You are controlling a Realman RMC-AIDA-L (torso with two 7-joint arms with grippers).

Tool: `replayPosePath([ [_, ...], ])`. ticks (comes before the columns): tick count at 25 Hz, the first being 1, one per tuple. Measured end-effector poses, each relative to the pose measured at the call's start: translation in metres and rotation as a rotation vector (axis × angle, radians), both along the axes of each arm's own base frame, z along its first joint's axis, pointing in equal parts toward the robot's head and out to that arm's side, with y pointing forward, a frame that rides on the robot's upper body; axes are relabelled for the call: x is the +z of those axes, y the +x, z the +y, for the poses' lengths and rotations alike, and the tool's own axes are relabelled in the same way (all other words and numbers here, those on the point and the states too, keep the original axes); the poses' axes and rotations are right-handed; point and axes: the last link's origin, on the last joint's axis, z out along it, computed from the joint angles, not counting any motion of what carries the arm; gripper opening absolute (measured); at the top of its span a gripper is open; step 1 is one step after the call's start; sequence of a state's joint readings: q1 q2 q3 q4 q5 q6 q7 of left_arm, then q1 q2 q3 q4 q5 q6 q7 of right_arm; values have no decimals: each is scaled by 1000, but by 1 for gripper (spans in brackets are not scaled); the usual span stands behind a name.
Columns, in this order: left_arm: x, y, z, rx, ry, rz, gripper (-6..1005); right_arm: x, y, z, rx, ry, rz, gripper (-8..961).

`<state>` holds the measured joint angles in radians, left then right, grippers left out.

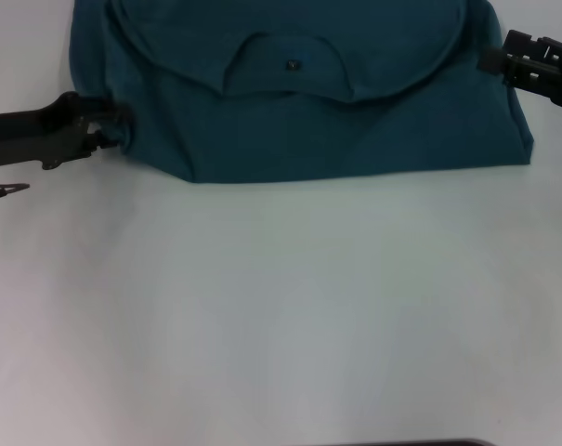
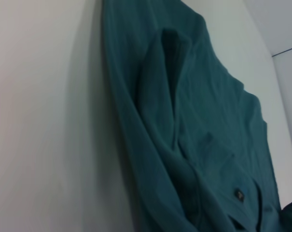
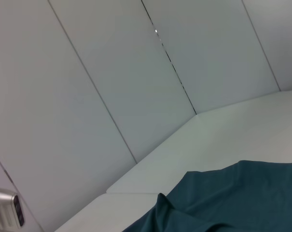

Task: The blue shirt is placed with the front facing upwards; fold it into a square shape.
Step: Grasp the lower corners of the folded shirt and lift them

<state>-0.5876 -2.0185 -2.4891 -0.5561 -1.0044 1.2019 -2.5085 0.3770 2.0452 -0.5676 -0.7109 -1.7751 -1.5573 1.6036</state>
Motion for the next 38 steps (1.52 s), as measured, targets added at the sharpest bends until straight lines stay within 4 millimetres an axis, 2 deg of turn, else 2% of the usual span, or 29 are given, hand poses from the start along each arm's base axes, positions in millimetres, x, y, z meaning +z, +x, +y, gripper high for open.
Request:
replayPosePath([
  [7,0,-6,-3,16,-1,14,473,0,0,-1,-3,-2,5,899],
  [13,1,-7,-3,17,5,14,229,-1,0,-2,-3,-11,7,899],
  [18,1,-9,-7,15,-2,10,113,0,2,-3,-17,-30,11,900],
  [23,7,-15,-13,13,-4,18,114,23,6,0,-138,-137,-9,899],
  [30,9,-12,-14,-22,-6,37,113,88,15,12,-392,-257,-86,897],
  [32,8,-9,-14,-39,-17,40,113,102,13,16,-443,-295,-104,897],
  [35,8,-3,-14,-69,-29,37,113,110,11,24,-514,-328,-155,896],
  [38,11,1,-16,-92,-22,37,113,105,14,31,-579,-361,-243,896],
])
